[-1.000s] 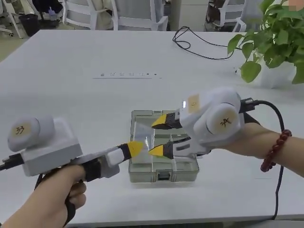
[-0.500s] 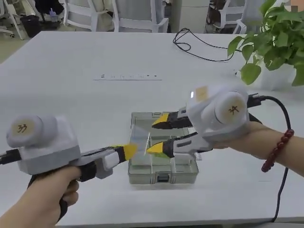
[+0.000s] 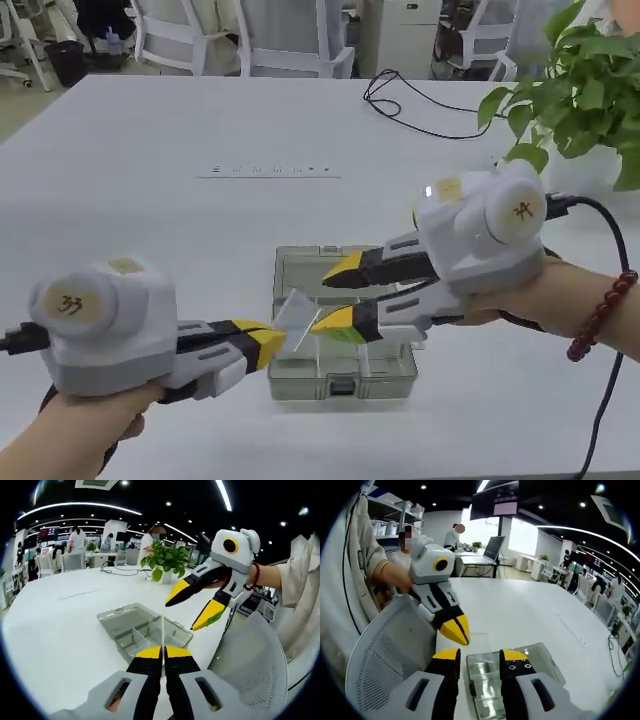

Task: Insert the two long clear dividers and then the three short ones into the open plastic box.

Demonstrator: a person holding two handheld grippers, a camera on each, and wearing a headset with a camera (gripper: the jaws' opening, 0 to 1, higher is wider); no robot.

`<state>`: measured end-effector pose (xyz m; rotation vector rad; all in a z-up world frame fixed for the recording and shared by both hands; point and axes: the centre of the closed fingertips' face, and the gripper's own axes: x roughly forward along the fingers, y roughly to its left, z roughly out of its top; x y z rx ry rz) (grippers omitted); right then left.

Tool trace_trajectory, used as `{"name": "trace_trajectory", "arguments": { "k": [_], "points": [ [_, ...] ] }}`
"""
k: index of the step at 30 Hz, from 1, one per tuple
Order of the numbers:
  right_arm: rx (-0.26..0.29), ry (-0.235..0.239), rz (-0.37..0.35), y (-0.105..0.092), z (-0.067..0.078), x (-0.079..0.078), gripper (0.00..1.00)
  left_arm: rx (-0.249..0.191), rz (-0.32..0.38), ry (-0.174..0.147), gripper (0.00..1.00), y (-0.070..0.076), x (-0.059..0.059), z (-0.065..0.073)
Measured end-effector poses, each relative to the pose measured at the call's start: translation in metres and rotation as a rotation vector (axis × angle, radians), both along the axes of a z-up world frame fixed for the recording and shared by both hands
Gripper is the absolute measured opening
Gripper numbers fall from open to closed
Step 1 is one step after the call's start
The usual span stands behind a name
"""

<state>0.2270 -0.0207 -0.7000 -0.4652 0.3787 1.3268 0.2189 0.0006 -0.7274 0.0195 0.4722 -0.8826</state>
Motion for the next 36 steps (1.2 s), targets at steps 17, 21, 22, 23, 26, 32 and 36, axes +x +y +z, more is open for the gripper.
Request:
{"name": "trace_trajectory", "arguments": {
  "k": [17,21,22,23,26,32,36],
  "points": [
    [-0.05,0.013,0.12,-0.004,-0.016,-0.017,0.27,0.176,-0.206,-0.084,0.0,-0.004,-0.018,-0.011],
    [-0.065,0.014,0.15,-0.004,-0.02,-0.021,0.25,0.179,-0.248,-0.095,0.0,-0.007,-0.022,-0.011],
    [-0.066,0.018,0.157,-0.004,-0.021,-0.022,0.25,0.187,-0.268,-0.1,0.0,-0.007,-0.023,-0.011],
    [-0.067,0.022,0.17,-0.004,-0.022,-0.024,0.24,0.191,-0.274,-0.102,0.0,-0.007,-0.024,-0.011],
    [-0.068,0.025,0.2,-0.004,-0.023,-0.029,0.23,0.182,-0.322,-0.107,0.0,-0.012,-0.03,-0.01],
    [-0.071,0.042,0.243,-0.004,-0.027,-0.038,0.18,0.18,-0.367,-0.123,0.0,-0.016,-0.034,-0.008],
    [-0.072,0.044,0.257,-0.005,-0.029,-0.039,0.16,0.157,-0.398,-0.14,0.0,-0.02,-0.036,-0.003]
  ]
}}
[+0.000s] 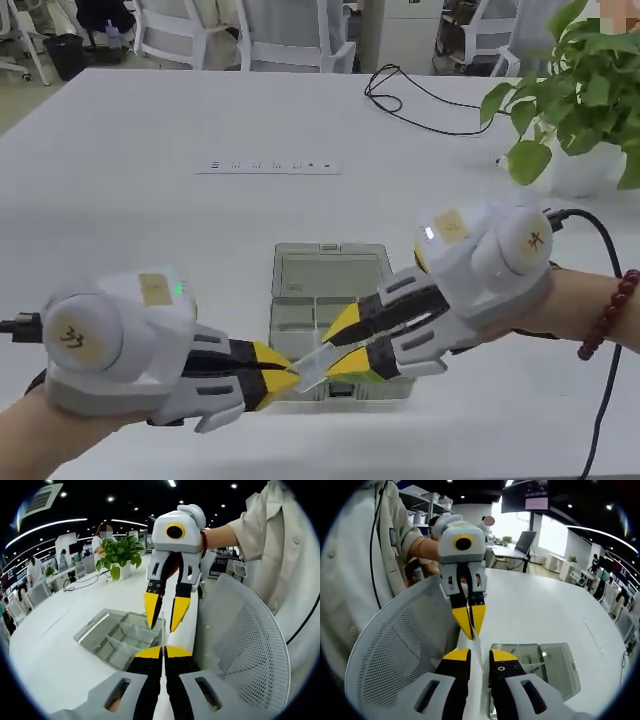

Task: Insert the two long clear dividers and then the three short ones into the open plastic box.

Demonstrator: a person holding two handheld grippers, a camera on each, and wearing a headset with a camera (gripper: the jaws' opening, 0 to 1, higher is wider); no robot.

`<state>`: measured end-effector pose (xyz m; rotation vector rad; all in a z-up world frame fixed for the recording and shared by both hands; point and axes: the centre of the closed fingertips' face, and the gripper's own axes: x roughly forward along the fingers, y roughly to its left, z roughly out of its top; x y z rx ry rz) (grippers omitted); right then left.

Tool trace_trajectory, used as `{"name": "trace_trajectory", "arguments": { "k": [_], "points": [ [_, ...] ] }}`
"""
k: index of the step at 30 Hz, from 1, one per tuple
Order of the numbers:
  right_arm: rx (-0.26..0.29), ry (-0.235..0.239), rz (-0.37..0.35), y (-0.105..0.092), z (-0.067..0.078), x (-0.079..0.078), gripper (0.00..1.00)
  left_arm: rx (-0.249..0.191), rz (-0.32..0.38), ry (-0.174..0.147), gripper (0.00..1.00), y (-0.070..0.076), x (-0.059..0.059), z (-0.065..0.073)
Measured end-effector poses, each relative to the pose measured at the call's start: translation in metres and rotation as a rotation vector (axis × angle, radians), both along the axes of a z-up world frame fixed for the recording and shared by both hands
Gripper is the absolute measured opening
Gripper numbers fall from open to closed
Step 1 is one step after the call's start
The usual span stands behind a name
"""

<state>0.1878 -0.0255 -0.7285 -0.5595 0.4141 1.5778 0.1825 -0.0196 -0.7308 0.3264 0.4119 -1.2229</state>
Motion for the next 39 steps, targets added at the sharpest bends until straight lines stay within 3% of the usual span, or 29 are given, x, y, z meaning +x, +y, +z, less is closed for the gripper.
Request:
{"name": "trace_trajectory", "arguments": {
  "k": [4,14,21,27,30,34,39],
  "points": [
    [0.002,0.012,0.013,0.0,-0.001,-0.003,0.14,0.004,-0.029,-0.005,0.0,-0.002,-0.003,0.001],
    [0.03,0.053,0.047,-0.001,0.002,-0.012,0.08,-0.034,-0.072,-0.007,0.0,-0.01,-0.008,0.009],
    [0.036,0.074,0.051,-0.002,0.004,-0.016,0.04,-0.047,-0.064,-0.011,0.0,-0.01,-0.008,0.011],
    [0.034,0.057,0.046,-0.002,0.005,-0.015,0.03,-0.06,-0.032,-0.006,0.0,-0.01,-0.006,0.013],
    [0.03,0.049,0.041,-0.002,0.005,-0.014,0.03,-0.083,0.003,0.027,0.0,-0.01,-0.005,0.014],
    [0.03,0.044,0.027,-0.003,0.006,-0.013,0.02,-0.105,0.023,0.029,0.01,-0.009,-0.003,0.016],
    [0.021,0.028,-0.021,-0.006,0.007,-0.003,0.02,-0.139,0.072,0.031,0.11,-0.005,0.002,0.017]
  ]
}}
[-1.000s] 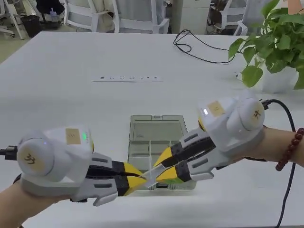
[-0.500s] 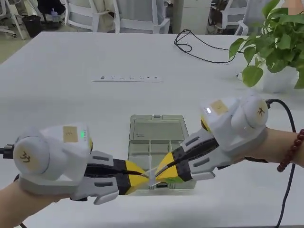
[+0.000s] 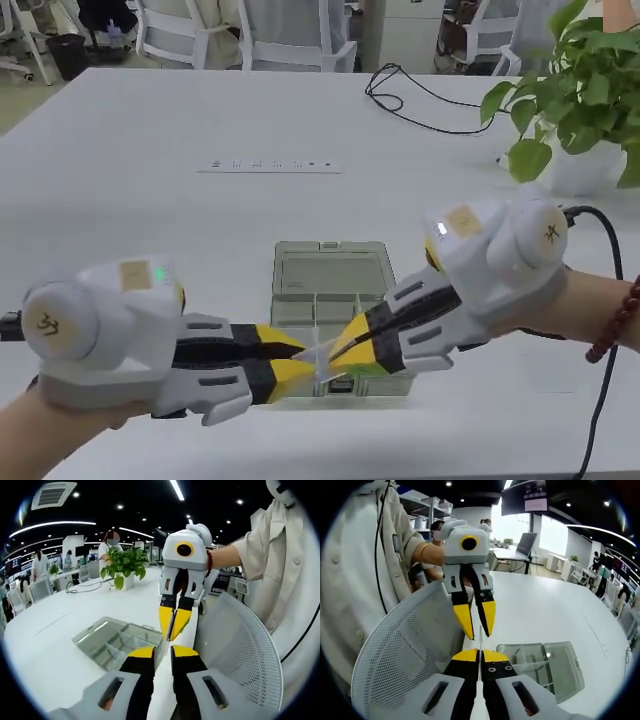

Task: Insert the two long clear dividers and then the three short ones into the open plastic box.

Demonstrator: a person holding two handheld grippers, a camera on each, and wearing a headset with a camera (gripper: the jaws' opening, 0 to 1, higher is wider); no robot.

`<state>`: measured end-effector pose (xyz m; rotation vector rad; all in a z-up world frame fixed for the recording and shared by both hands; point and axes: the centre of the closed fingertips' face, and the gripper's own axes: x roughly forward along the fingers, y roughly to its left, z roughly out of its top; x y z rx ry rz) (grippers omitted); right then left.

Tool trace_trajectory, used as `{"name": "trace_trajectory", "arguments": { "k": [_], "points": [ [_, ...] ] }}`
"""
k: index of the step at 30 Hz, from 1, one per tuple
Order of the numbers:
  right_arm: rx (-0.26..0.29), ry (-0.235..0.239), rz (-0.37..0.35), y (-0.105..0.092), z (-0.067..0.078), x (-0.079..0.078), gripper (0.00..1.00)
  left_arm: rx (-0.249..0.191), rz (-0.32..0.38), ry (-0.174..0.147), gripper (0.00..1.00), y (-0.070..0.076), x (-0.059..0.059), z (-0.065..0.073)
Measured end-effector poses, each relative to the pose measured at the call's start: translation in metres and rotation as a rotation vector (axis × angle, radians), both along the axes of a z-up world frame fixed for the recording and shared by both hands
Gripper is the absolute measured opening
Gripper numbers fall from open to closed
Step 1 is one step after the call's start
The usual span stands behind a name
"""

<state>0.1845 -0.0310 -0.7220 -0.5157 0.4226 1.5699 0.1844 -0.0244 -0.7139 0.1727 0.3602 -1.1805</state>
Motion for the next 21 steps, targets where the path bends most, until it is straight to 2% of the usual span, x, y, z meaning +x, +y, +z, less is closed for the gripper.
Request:
{"name": "trace_trajectory", "arguments": {
  "k": [3,5,12,14,21],
  "points": [
    [0.002,0.0,-0.03,-0.002,0.002,0.007,0.02,-0.009,0.019,0.01,0.16,0.002,0.001,-0.001],
    [-0.002,-0.003,-0.05,-0.004,0.003,0.011,0.02,-0.005,0.036,-0.002,0.18,0.005,0.003,-0.003],
    [-0.022,-0.014,-0.133,-0.012,0.001,0.029,0.02,-0.016,0.091,0.008,0.32,0.009,0.007,-0.005],
    [-0.031,-0.02,-0.163,-0.016,0.0,0.036,0.02,-0.016,0.1,0.0,0.36,0.01,0.009,-0.006],
    [-0.053,-0.032,-0.219,-0.023,-0.004,0.052,0.02,-0.05,0.148,0.006,0.44,0.013,0.014,-0.005]
  ]
}}
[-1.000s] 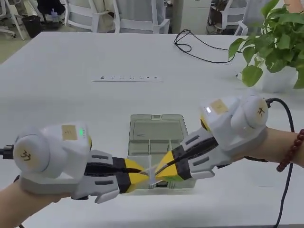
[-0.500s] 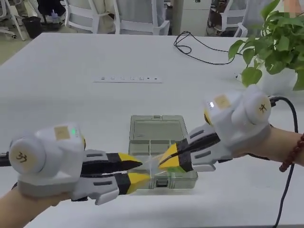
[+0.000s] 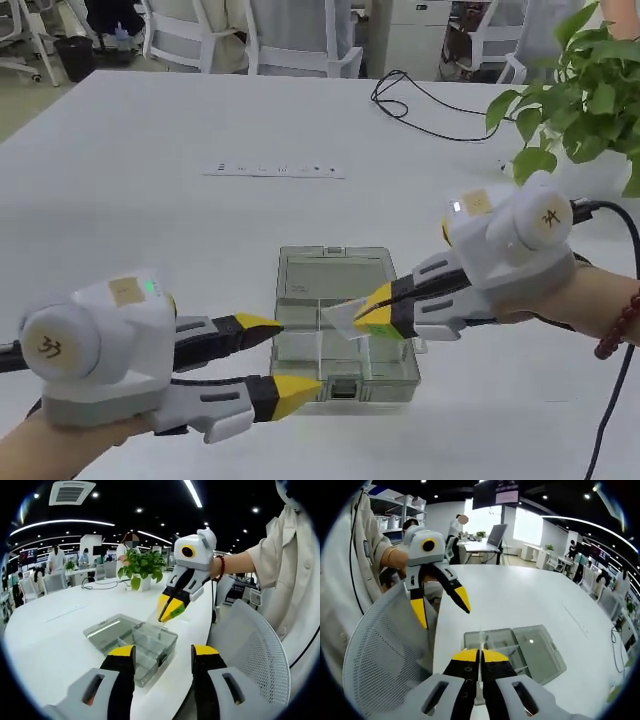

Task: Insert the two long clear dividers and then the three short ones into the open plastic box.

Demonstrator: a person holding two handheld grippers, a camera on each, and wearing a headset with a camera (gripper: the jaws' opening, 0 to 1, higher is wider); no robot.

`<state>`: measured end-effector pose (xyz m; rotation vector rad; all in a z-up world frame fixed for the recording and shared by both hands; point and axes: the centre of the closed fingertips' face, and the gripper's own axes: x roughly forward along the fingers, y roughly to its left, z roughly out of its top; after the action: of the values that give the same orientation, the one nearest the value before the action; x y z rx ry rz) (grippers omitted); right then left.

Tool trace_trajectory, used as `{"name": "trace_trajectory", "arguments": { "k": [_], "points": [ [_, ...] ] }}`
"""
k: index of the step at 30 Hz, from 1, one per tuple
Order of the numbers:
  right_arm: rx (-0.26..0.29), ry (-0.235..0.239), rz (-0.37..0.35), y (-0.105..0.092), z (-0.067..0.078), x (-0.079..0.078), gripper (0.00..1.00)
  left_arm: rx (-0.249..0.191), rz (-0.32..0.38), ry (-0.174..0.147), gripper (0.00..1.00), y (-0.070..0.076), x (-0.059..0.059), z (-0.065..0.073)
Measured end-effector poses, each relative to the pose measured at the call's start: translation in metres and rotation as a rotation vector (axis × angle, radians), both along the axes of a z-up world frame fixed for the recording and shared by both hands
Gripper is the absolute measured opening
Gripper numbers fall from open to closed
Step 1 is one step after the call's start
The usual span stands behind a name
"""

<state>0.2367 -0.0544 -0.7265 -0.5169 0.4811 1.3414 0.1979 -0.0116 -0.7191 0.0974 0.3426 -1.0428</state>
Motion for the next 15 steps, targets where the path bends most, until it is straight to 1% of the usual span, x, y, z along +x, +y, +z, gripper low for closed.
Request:
{"name": "trace_trajectory", "arguments": {
  "k": [5,6,9,15],
  "points": [
    [-0.017,-0.006,-0.031,-0.003,-0.003,0.008,0.02,-0.008,0.017,0.003,0.49,0.002,0.002,0.0],
    [-0.021,-0.012,-0.038,-0.003,-0.004,0.01,0.02,-0.006,0.021,0.004,0.51,0.002,0.003,-0.001],
    [-0.025,-0.007,-0.054,-0.003,-0.006,0.015,0.02,-0.003,0.032,0.006,0.56,0.004,0.004,-0.003],
    [-0.057,-0.007,-0.079,-0.007,-0.014,0.024,0.02,-0.007,0.055,0.012,0.62,0.006,0.008,-0.005]
  ]
}}
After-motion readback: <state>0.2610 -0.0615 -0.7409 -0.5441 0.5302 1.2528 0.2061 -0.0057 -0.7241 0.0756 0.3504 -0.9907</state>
